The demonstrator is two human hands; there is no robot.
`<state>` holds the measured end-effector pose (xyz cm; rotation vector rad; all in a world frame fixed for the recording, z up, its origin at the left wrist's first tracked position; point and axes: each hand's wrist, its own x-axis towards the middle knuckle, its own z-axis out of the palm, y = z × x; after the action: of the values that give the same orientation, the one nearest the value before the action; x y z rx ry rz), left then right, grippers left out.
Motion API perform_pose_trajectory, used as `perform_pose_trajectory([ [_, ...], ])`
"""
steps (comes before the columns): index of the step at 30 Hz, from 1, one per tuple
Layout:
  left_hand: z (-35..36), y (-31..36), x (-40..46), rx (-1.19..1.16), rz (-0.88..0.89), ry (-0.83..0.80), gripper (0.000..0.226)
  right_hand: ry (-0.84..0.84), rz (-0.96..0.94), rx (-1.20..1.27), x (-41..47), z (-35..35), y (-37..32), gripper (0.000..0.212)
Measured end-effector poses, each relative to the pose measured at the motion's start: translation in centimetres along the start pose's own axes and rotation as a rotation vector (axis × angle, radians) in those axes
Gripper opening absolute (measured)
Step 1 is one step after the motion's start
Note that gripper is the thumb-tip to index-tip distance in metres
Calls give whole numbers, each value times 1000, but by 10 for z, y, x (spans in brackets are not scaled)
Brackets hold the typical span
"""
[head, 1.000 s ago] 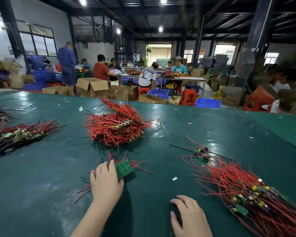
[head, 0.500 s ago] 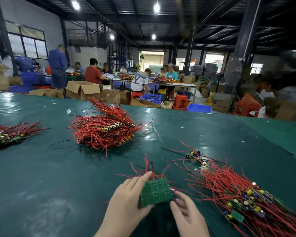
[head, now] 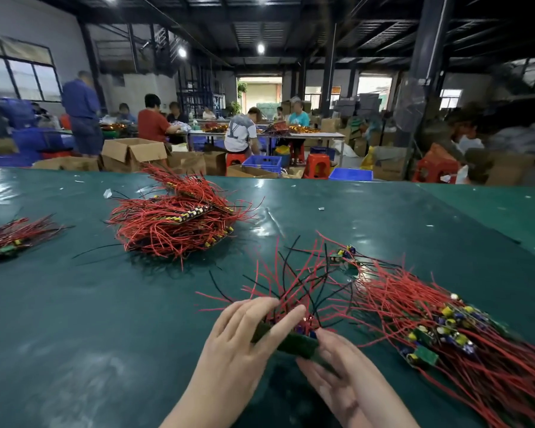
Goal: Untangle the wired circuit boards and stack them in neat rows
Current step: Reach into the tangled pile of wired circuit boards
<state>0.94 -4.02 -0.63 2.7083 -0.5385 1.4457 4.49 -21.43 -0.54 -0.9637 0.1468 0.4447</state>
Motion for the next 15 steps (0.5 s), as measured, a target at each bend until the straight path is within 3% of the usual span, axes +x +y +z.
perform_pose_trajectory([
  [2, 0, 0, -3, -4, -63, -49, 96, 12, 5, 43, 0, -3, -2, 18],
  [4, 1, 1, -4, -47, -161, -23, 101, 10, 14, 110, -2, -4, -6, 28],
  [8, 0, 9, -2, -266, -357, 247, 47, 58, -125, 195, -5, 0, -13, 33],
  [10, -2, 14, 7, -601, -772, 186, 49, 47, -180, 210, -7, 2, -15, 29],
  [12, -2, 18, 20, -1094, -1415, 21, 56, 37, -197, 230, -7, 2, -13, 27],
  [13, -2, 18, 22, -1355, -1644, -43, 56, 29, -206, 234, -7, 3, -11, 24],
  [15, -2, 20, 25, -1718, -1802, -115, 57, -22, -240, 185, -7, 6, -6, 11],
])
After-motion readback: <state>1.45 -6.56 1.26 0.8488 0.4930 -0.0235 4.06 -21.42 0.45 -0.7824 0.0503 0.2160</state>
